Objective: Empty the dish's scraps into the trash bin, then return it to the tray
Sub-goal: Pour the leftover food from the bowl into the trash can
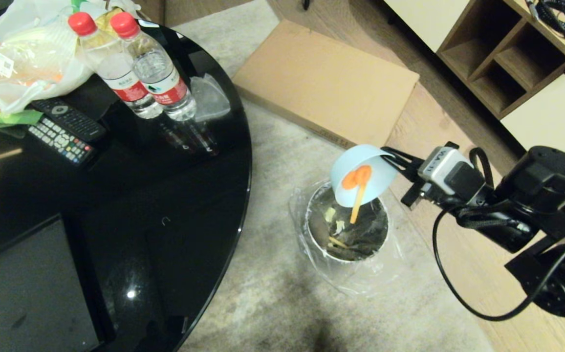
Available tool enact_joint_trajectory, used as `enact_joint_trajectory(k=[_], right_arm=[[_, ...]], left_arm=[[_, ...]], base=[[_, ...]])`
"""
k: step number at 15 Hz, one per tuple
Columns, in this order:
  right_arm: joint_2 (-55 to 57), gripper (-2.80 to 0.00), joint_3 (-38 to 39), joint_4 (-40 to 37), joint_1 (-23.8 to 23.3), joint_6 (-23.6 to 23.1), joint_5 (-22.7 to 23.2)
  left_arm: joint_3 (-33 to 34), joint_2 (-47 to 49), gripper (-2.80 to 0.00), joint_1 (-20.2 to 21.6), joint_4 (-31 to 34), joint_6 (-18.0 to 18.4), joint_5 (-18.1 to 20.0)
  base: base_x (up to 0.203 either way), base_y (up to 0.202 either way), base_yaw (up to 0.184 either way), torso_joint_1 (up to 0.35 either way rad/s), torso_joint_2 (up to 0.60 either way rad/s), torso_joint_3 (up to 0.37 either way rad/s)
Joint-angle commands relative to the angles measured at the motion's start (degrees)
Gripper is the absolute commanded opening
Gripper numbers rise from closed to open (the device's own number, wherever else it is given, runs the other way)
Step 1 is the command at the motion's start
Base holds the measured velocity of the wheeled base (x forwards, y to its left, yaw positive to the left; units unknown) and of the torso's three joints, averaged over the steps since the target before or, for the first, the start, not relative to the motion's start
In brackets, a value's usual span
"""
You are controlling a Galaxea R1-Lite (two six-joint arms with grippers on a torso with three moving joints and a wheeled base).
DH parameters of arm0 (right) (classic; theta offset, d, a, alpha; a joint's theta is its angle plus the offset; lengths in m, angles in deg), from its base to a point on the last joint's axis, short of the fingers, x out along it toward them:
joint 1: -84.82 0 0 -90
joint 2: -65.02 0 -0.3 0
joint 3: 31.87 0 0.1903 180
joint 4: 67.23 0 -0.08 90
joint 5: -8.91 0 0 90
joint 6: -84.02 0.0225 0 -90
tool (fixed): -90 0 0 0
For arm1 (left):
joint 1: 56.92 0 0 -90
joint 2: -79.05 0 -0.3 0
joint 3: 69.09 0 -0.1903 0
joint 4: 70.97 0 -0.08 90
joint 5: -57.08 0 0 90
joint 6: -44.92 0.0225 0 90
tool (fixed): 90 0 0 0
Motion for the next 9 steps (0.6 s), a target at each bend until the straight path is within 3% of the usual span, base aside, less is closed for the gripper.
enact_joint_trajectory(k=[1,4,9], right_arm=[[0.78,-2.8,-4.04,0.49,-0.22,-6.8,-1.9],[0.83,-2.8,-6.74,1.66,-0.2,-13.54,-2.18],[-0.08,-2.8,-7.1,2.53,0.1,-17.16,0.43]], left_arm=[[0.0,-0.02,-2.8,0.0,-0.02,-0.02,-0.04],[0.0,-0.02,-2.8,0.0,-0.02,-0.02,-0.04],[0.0,-0.02,-2.8,0.0,-0.02,-0.02,-0.04]], base=[[0.0,0.0,0.0,0.0,0.0,0.0],[0.0,0.0,0.0,0.0,0.0,0.0],[0.0,0.0,0.0,0.0,0.0,0.0]])
